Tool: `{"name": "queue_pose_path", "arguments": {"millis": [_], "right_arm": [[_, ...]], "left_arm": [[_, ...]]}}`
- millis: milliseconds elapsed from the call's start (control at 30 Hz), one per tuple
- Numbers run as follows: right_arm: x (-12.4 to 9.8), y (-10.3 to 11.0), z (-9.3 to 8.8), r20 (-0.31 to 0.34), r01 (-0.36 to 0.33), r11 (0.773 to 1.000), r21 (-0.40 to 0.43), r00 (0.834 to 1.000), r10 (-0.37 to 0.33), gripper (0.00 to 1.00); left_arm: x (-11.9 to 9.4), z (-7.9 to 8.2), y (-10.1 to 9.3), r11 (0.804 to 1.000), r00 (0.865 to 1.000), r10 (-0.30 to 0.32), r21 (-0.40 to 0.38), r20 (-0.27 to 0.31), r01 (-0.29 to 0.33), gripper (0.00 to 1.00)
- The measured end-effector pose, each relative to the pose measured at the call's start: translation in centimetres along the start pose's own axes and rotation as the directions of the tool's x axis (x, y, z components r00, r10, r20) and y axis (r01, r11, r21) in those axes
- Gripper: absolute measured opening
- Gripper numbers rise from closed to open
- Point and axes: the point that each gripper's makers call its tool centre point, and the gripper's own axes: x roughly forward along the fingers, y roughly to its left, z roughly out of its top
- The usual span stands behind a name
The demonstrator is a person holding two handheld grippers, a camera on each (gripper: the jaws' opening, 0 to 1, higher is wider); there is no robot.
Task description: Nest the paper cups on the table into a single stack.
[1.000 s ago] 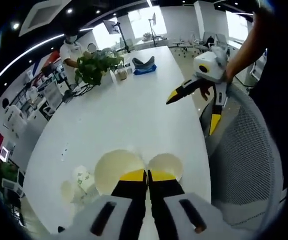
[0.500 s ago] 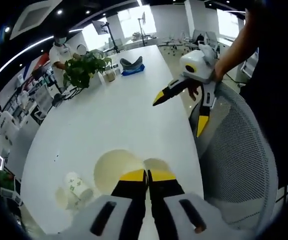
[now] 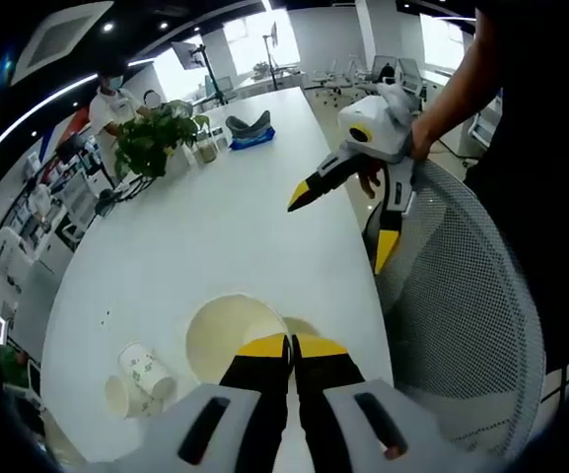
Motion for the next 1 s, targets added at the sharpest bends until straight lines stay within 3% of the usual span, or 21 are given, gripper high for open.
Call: {"name": "queue_pose_path", "arguments": {"millis": [500, 1000], "right_arm": [[0.0, -0.2, -0.3, -0.009, 0.0, 1.0, 0.003, 1.0, 0.0, 0.96], [0.0, -0.2, -0.1, -0.007, 0.01, 1.0, 0.008, 1.0, -0.01, 0.96]], "left_arm": [[2.1, -2.3, -1.3, 0.999, 0.996, -0.04, 0.029, -0.076, 0.042, 0.0], [4.8, -3.8, -1.7, 0.993, 0.985, -0.12, -0.001, -0.124, 0.121, 0.0]]}}
